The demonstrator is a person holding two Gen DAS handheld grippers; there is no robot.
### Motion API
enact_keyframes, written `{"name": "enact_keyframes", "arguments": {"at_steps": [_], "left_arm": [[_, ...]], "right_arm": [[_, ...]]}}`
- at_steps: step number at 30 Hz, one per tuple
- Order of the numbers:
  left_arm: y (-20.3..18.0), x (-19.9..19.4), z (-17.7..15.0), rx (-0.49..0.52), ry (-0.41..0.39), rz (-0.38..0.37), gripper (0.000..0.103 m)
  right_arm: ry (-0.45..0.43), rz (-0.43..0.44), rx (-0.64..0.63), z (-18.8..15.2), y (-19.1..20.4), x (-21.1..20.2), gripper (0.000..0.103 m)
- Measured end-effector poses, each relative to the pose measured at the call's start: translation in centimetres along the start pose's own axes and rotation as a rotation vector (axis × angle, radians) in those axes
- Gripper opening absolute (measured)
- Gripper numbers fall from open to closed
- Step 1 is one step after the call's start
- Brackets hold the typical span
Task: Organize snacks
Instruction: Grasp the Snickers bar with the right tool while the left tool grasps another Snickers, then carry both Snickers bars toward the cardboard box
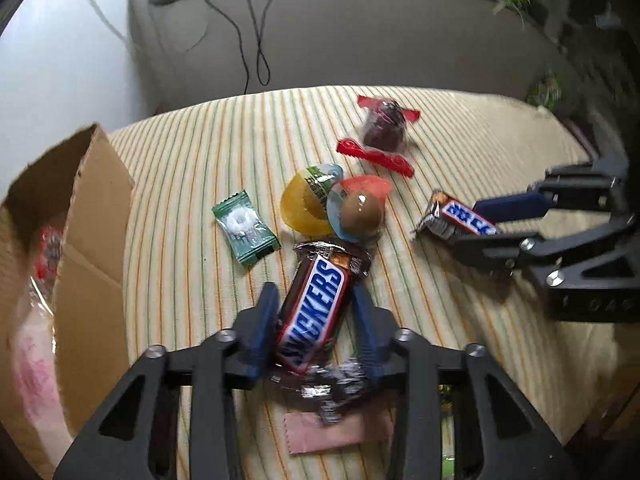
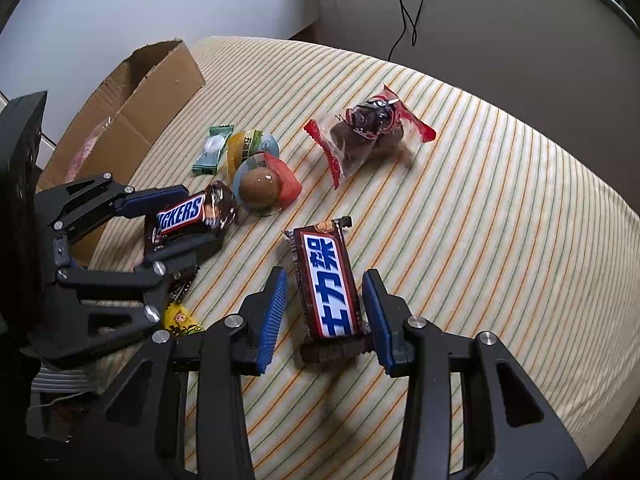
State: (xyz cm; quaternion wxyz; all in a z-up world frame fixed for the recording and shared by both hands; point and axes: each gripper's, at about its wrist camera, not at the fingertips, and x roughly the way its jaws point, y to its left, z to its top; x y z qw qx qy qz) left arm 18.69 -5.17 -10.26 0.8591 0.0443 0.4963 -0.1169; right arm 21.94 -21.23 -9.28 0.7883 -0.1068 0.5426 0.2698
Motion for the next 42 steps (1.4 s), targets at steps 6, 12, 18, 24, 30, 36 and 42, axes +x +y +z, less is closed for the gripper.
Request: {"name": "enact_keyframes", "arguments": {"at_steps": [6, 12, 18, 24, 30, 36, 42], "left_arm": [[0.1, -0.3, -0.4, -0.044, -0.030, -0.004, 0.027], [0.3, -1.2, -0.7, -0.074, -0.067, -0.028, 0.027], [0.6, -3.5, -0.6, -0.098, -0.136, -0.043, 0.027], [2.1, -5.9, -0.8, -0.127, -0.198, -0.050, 0.027], [4.1, -8.4, -1.2, -0.158, -0.254, -0.024, 0.027], [7.6, -10.6, -2.0, -0.198, -0.293, 0.037, 0.027], [11.7, -12.1, -3.1, -0.260, -0.313, 0.096, 0.027]], "right_arm": [[0.002, -0.016, -0.018, 0.4, 0.7, 1.1, 0.033], [-0.015, -0.047, -0.041, 0.4, 1.6, 1.2, 0.030], [-0.044, -0.055, -0.033, -0.1, 1.7, -0.4, 0.030], [-0.092, -0.053, -0.031, 0.3, 2.4, -2.8, 0.030], [-0.149, -0.039, -0.041, 2.0, 4.0, -4.5, 0.030], [-0.204, -0.015, -0.068, 5.0, 6.8, -5.6, 0.030], [-0.244, 0.019, -0.109, 8.2, 10.6, -4.9, 0.030]]}}
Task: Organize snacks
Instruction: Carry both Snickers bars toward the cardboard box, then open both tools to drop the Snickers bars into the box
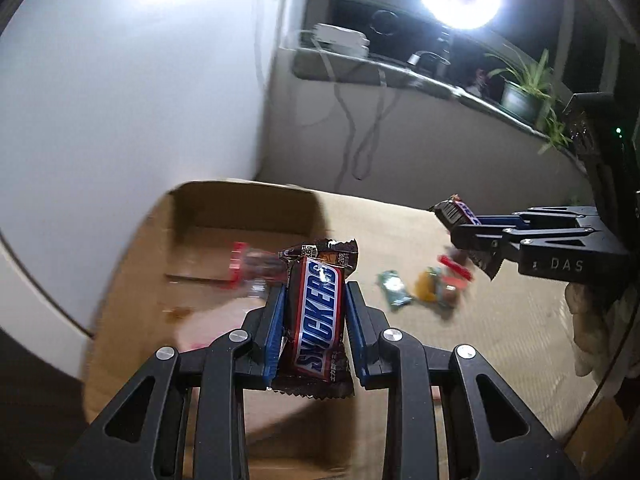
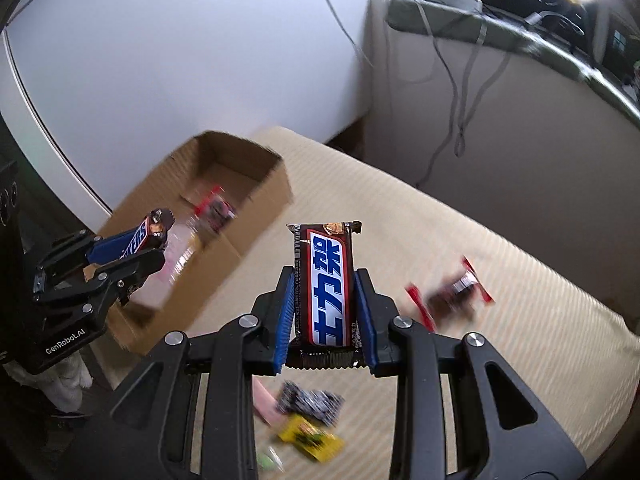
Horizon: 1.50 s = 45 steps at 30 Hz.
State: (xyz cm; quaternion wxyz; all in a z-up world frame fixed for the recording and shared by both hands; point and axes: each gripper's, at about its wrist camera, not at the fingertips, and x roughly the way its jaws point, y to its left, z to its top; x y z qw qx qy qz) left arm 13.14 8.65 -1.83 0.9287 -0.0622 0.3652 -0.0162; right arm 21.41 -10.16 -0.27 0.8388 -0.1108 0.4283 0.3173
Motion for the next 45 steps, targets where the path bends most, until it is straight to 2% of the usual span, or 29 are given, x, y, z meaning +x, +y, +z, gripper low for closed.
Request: {"name": "enact_keyframes", "arguments": {"at_steps": [8, 16, 26, 36, 38, 39, 40, 41, 45], "left_arm": [[3.9, -0.3, 0.1, -0.031, -0.012, 0.074, 0.027], [6.1, 0.1, -0.2, -0.039, -0.008, 0.125, 0.027], [6.6, 1.2, -0.5, -0.033, 0.015, 0.139, 0.027], [6.7, 2.0, -0.2, -0.039, 0.023, 0.146, 0.028], [6.7, 1.9, -0.2, -0.040, 0.021, 0.149, 0.028], [6.7, 1.8, -0.2, -0.039, 0.019, 0.149, 0.030], [6.7, 1.8, -0.2, -0.039, 0.019, 0.152, 0.032], [6.7, 1.7, -0.2, -0.038, 0.018, 0.155, 0.037], [6.4, 1.4, -0.2, -0.039, 0.011, 0.156, 0.038]], "right_arm": [[-0.003, 0.045, -0.045, 3.7, 3.7, 3.6, 0.030], [0.017, 0.066, -0.075, 5.7, 6.6, 6.7, 0.030], [0.051, 0.070, -0.087, 7.3, 8.3, 10.5, 0.030], [0.060, 0.061, -0.101, 7.8, 8.5, 11.5, 0.030], [0.058, 0.056, -0.100, 7.9, 8.4, 11.4, 0.042], [0.054, 0.056, -0.099, 7.9, 8.3, 11.3, 0.057], [0.043, 0.052, -0.098, 8.0, 8.3, 11.1, 0.067], [0.032, 0.049, -0.098, 8.0, 8.3, 10.9, 0.070], [0.011, 0.040, -0.109, 8.1, 8.4, 9.9, 0.077]]}}
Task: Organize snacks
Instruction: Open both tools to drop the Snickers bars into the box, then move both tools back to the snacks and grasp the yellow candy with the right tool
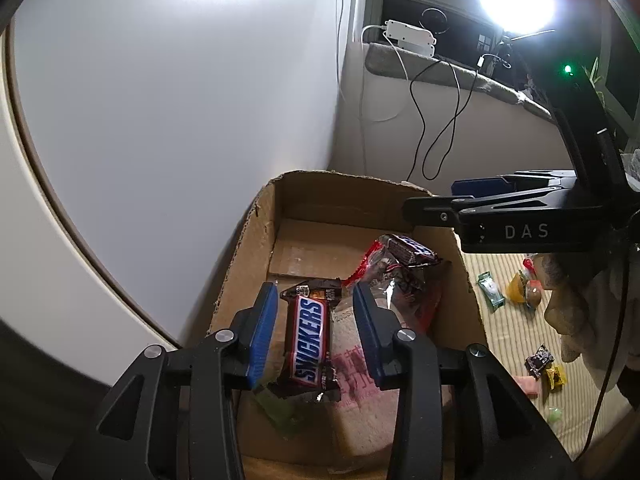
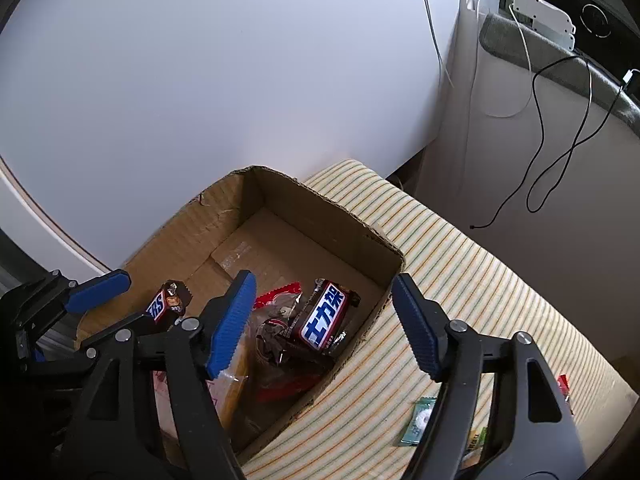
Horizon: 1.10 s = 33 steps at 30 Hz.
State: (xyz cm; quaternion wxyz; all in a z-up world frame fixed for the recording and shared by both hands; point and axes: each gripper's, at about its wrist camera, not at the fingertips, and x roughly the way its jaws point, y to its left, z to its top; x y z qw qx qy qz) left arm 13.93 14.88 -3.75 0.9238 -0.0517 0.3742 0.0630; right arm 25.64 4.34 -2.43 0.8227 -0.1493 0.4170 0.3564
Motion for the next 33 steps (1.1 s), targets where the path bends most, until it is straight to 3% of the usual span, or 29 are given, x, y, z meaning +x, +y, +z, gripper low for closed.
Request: {"name": "enact_keyframes", "arguments": {"at_steps": [3, 15, 25, 33], "left_arm": [[-0.3, -0.5, 0.0, 0.004, -0.008, -0.003, 0.038], [-3.6, -3.7, -1.1, 0.042, -0.050, -0.055, 0.038], [-8.4, -5.7, -3.5, 0.088, -0.052, -0.151, 0.038], [-12.8, -5.9, -6.2, 0.131, -0.008, -0.238, 0.038]], "right_arm": [[-0.011, -0.017, -0.010, 0.0, 0.1, -0.6, 0.082], [-0.041, -0.031, -0.010, -3.1, -1.7, -5.0, 0.083], [-0.035, -0.029, 0.007, -10.3, -5.1, -10.0, 0.083], [0.005, -0.023, -0.030, -16.9, -6.5, -11.9, 0.083]]}}
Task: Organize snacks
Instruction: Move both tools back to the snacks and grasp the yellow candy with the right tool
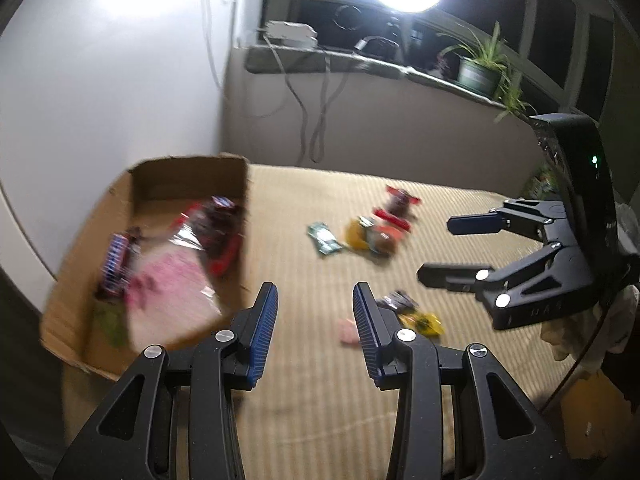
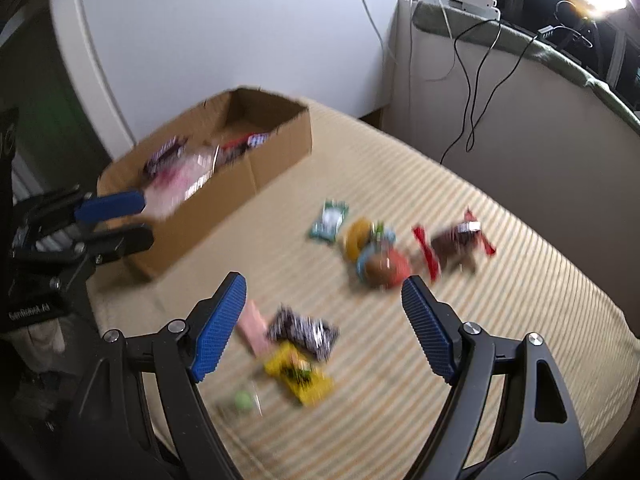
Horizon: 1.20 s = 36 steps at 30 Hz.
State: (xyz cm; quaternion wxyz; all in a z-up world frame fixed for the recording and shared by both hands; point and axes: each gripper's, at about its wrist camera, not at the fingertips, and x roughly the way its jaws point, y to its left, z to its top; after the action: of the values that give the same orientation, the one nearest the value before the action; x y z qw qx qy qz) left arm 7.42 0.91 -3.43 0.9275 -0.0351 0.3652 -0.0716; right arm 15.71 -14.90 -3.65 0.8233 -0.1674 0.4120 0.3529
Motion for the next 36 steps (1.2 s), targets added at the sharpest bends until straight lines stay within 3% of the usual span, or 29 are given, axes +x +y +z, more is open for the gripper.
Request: {"name": "enact_keyframes", "arguments": {"at_steps": [5, 7, 13, 17, 21, 27, 36], "left_arm": [[-2.7, 1.1, -2.1, 0.022, 0.054, -0.065, 0.038], [-3.6, 1.4, -3.0, 0.029, 0.076, -0.092, 0.038], [-6.1, 2.5, -5.5, 0.045, 0.139, -0.153, 0.038], [-6.8, 2.9, -5.8, 0.044, 0.142, -0.156, 0.037], [-7.3, 3.4, -5.7, 0.080, 0.135, -0.138, 0.031], [-7.7, 4.8, -6.3, 0.113, 0.148, -0.105, 0.023], [-7.5, 4.9, -6.4, 0.120, 0.126, -0.112, 0.021]], "right_arm": [[0.051, 0.016, -0.035, -3.1, -0.1, 0.4, 0.080], [0.071, 0.035, -0.036, -4.2, -0.3, 0.7, 0.069], [0.114, 0.073, -0.053, -5.7, -0.2, 2.1, 0.056], [0.123, 0.096, -0.088, -5.8, 0.4, 2.4, 0.054], [0.141, 0.100, -0.114, -5.4, 1.2, 3.1, 0.042], [0.164, 0.081, -0.129, -5.9, 1.5, 3.9, 0.035], [0.167, 0.081, -0.114, -5.9, 0.9, 3.7, 0.025]]}}
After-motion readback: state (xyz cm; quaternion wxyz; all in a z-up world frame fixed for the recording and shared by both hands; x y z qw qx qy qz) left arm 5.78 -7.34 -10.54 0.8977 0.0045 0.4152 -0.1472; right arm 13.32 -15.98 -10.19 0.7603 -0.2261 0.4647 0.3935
